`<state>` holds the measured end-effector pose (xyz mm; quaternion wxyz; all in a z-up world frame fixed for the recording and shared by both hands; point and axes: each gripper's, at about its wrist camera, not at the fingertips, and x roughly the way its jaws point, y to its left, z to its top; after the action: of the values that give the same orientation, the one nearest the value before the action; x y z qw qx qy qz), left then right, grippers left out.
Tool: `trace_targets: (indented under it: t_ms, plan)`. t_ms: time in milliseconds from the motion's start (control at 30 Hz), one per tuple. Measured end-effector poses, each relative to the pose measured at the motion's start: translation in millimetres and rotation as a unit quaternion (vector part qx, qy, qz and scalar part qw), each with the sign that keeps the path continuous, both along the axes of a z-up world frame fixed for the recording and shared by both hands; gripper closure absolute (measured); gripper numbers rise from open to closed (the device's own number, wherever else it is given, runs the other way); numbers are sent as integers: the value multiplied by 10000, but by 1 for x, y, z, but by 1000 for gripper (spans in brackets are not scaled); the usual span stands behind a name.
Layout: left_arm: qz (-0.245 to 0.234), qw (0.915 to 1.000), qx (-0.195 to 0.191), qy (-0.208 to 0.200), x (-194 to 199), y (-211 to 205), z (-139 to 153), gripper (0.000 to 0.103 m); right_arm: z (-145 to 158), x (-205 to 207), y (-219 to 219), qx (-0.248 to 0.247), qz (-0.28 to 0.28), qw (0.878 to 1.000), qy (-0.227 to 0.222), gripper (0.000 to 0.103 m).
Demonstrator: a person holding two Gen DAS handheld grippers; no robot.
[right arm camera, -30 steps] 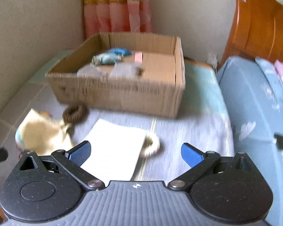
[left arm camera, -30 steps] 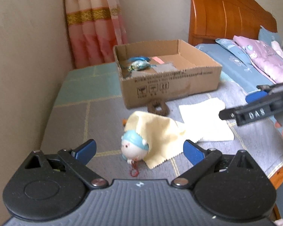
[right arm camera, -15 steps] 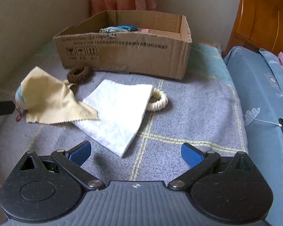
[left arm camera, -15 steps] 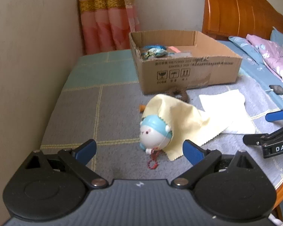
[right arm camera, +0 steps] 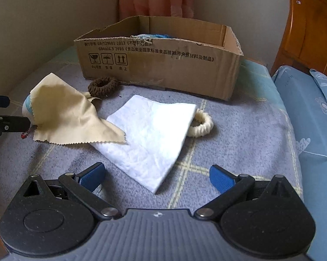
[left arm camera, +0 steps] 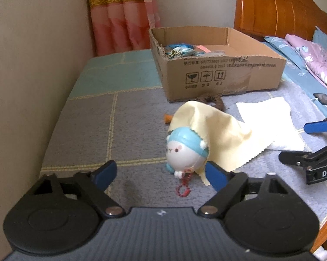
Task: Organize soft objects
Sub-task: 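Move both tools back over the bed toward the doll keychain, then grasp the blue-capped doll keychain with the left tool while the right tool grasps the white cloth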
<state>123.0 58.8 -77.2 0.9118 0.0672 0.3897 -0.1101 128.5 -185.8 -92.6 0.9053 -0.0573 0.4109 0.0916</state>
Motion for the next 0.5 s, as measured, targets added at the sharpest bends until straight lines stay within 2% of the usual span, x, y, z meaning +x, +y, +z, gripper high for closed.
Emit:
trace_targets:
  t_ms: [233,367,467,500]
  plan:
    - [-258,9996,-105,-1,11,-1,-2,25,-2,2,4,23,-6,9999,-98,0]
    - [-449,9988,-191,79,20,-7,-4,47,-2,4,5,33,14,9999,-130,0]
    - [-499,9985,-203,108,26,-11,-8,57,-2,4,5,40,31,9999,-160,0]
    - [-496,9985,-226,98,26,-11,-9,57,-2,3,5,40,35,9998,-168,0]
